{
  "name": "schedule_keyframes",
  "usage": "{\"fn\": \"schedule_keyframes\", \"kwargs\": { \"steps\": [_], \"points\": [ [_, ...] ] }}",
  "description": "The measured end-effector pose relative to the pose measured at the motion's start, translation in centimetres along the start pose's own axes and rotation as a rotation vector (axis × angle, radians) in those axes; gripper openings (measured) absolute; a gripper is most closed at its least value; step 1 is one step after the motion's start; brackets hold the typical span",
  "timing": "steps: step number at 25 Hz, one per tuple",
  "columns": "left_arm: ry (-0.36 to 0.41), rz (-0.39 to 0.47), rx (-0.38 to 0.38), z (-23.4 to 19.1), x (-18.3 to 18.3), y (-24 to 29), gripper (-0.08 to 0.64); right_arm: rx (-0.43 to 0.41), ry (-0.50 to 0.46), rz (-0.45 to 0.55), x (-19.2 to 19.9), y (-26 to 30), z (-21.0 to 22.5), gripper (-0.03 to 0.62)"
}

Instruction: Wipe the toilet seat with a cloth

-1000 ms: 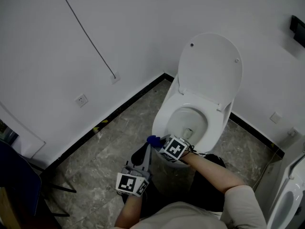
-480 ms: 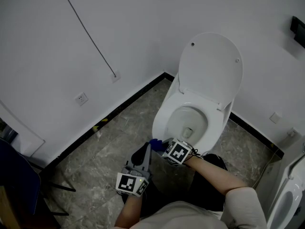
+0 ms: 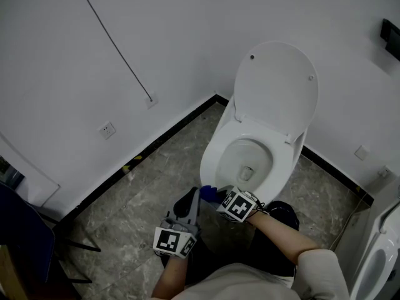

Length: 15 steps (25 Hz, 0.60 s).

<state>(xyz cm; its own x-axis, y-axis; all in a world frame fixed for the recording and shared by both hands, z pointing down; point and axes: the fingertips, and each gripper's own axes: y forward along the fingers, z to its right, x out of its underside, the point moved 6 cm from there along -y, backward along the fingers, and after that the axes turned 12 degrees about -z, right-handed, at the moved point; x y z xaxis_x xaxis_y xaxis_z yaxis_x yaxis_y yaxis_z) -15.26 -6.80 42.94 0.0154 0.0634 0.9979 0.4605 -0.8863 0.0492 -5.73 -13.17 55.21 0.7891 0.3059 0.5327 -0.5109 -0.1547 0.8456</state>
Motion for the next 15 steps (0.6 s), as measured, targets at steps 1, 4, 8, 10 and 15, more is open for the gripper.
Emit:
{"fn": "schedule_keyframes", "kwargs": {
  "steps": [1,4,8,10,15],
  "points": [
    [0.000,0.000,0.000,0.0,0.0,0.0,0.008,0.003,0.002,0.002,0.2,-0.1,0.0,0.064],
    [-0.004,0.002,0.000,0.0,0.2,-0.1,0.008,0.013,0.010,0.013,0.6,-0.1,0.2,0.064],
    [-0.008,-0.001,-0.004,0.0,0.5,-0.2,0.008,0.011,0.016,0.020,1.1,-0.4,0.0,0.064],
    [-0.010,-0.003,-0.006,-0.1,0.7,-0.2,0.008,0.009,0.017,0.019,1.4,-0.6,-0.2,0.064],
    [-0.009,-0.017,-0.007,-0.2,0.9,0.0,0.008,0.021,0.023,0.042,2.1,-0.9,0.0,0.064]
  ]
}}
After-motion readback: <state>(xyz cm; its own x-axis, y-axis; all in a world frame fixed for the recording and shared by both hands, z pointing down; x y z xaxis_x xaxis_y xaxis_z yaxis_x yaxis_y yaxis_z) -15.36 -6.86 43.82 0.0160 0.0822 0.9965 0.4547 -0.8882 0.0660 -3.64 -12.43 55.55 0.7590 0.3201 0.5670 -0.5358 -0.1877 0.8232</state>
